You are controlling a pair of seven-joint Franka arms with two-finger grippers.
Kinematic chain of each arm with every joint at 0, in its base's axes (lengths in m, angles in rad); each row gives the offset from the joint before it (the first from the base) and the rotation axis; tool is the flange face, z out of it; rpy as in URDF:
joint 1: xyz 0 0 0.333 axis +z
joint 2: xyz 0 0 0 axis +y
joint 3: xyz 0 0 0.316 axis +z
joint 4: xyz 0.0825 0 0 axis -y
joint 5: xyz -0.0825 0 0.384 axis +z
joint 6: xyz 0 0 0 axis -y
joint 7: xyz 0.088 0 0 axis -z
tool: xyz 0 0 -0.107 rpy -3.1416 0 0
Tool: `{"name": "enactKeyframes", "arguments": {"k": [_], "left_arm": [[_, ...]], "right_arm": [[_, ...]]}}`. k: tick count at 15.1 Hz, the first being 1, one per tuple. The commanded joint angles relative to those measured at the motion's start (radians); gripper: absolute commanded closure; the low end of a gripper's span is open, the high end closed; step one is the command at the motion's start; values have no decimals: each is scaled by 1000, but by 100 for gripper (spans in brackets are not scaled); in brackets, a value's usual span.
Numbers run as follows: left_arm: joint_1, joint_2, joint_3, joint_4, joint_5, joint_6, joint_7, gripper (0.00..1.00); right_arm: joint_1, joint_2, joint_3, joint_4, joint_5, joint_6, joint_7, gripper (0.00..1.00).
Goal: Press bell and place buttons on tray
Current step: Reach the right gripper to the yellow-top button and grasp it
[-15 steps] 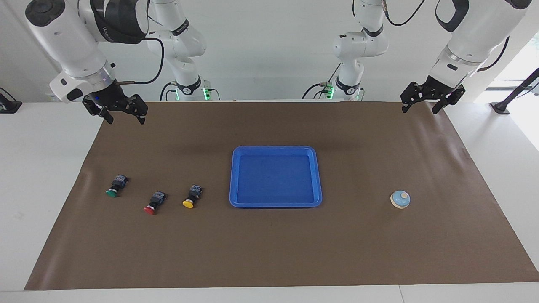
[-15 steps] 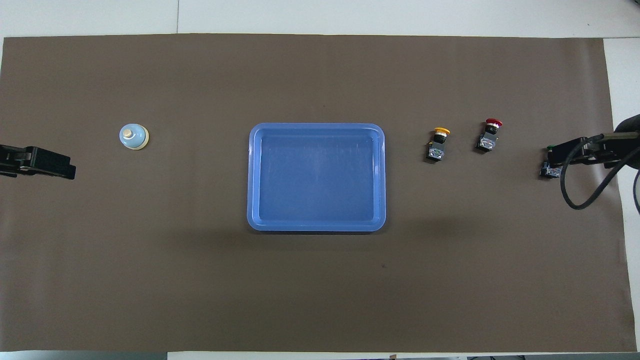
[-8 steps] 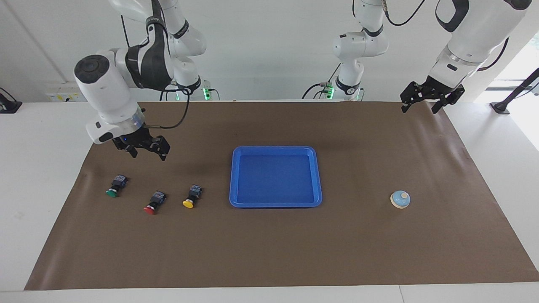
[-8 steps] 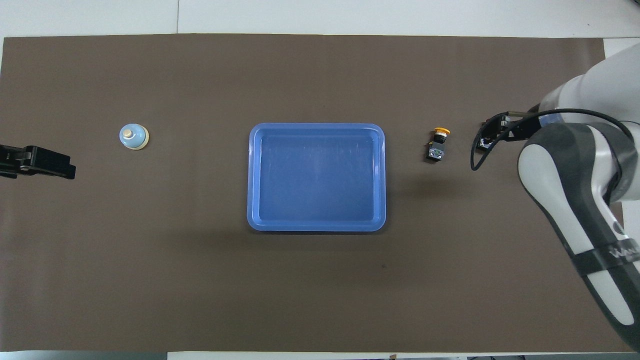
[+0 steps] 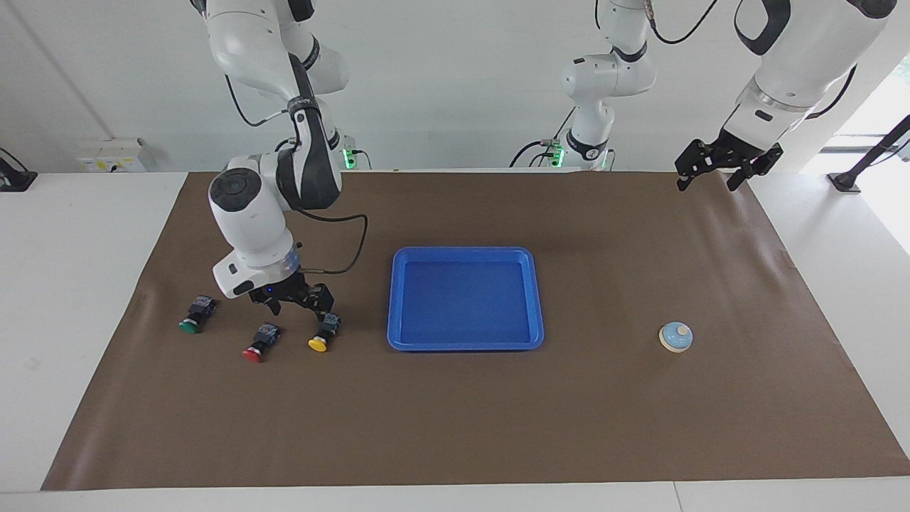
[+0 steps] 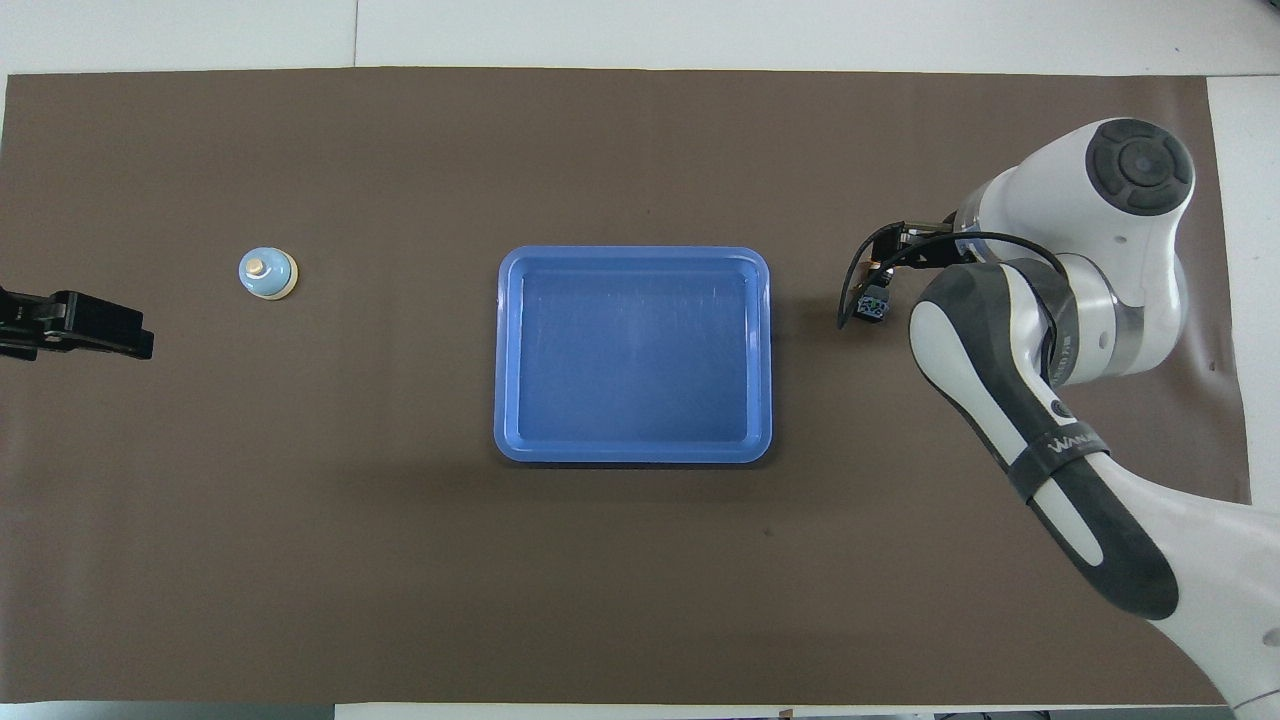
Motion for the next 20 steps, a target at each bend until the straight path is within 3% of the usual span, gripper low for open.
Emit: {"name": "enactKeyframes", "arguments": {"k": [1, 7, 14, 15, 16, 17, 20], "left_arm": [[-11, -17, 8, -14, -10, -13, -15, 0], [-11, -17, 8, -14, -10, -4, -13, 0], [2, -17, 10, -13, -10, -8, -13, 0], [4, -17, 11, -13, -10, -8, -13, 0], [4, -17, 11, -13, -10, -8, -13, 0], [2, -17, 11, -13, -10, -8, -13, 0], [2, -17, 11, -13, -10, -8, -13, 0]], "right_arm": [[29, 49, 2, -3, -4, 61, 41, 0], [26, 91, 2, -12, -8, 103, 12, 0], [26, 82, 2, -55, -8, 108, -35, 3], [25, 82, 2, -56, -8, 108, -37, 33], [26, 82, 2, -56, -8, 106, -32, 80], [29, 82, 2, -56, -8, 103, -26, 100], [29, 80, 1, -53, -6, 100, -19, 100]]}}
